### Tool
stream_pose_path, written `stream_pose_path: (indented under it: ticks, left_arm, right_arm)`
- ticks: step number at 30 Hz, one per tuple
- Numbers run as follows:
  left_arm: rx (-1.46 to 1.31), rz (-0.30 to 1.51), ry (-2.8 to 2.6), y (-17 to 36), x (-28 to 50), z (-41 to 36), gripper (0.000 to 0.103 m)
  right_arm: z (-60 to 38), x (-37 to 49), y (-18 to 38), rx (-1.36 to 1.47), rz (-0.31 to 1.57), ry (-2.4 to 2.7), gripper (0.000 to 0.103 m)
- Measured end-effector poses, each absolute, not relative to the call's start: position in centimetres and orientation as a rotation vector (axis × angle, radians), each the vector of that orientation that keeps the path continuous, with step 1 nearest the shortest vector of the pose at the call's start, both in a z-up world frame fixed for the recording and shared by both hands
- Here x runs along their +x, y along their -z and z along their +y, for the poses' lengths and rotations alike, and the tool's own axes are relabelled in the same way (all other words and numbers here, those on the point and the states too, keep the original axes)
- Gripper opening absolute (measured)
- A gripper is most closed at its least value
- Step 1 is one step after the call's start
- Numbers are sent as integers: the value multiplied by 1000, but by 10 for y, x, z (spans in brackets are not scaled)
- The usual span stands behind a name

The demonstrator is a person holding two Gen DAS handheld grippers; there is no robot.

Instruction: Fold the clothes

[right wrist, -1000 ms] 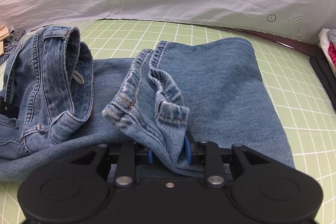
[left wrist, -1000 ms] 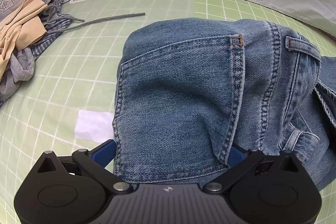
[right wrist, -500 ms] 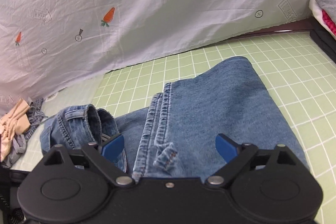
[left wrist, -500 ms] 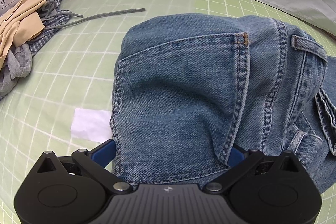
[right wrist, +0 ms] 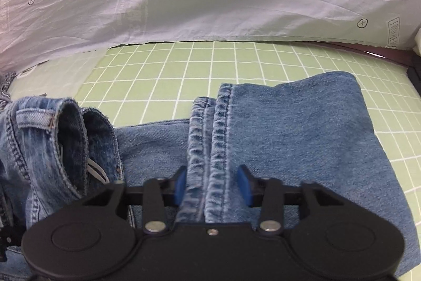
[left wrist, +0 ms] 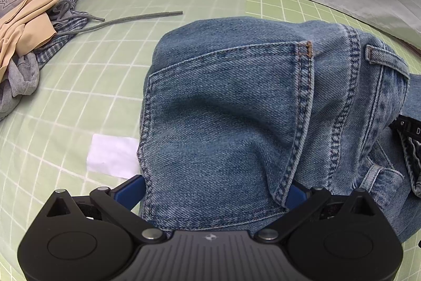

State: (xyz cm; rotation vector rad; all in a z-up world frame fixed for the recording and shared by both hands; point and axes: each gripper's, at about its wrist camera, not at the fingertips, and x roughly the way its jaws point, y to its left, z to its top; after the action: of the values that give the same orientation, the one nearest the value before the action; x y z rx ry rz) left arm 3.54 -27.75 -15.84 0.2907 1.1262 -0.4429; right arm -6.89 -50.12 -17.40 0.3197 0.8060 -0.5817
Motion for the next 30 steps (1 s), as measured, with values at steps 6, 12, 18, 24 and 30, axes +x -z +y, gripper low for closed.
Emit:
stream_pose_path:
  ticks: [6,12,18,24,30]
  left_arm:
    - [291,1121,438,159,33,-279,103]
    - [291,1121,437,159,33,-279,103]
    - [288,1117,437,159,33,-278,103]
    - [285,1123,437,158,35,-277,103]
    - [236,1165,430,144,44,-266,103]
  right_arm:
    - [-505,-86,151,315,749,536,16]
    - [-492,-98,134,367,707,427,16]
    - [-474,-93,170,304,831,398,18]
    - [-479,-91,161,348,861,390,31]
    - [-482,-112,140,342,813,491,96]
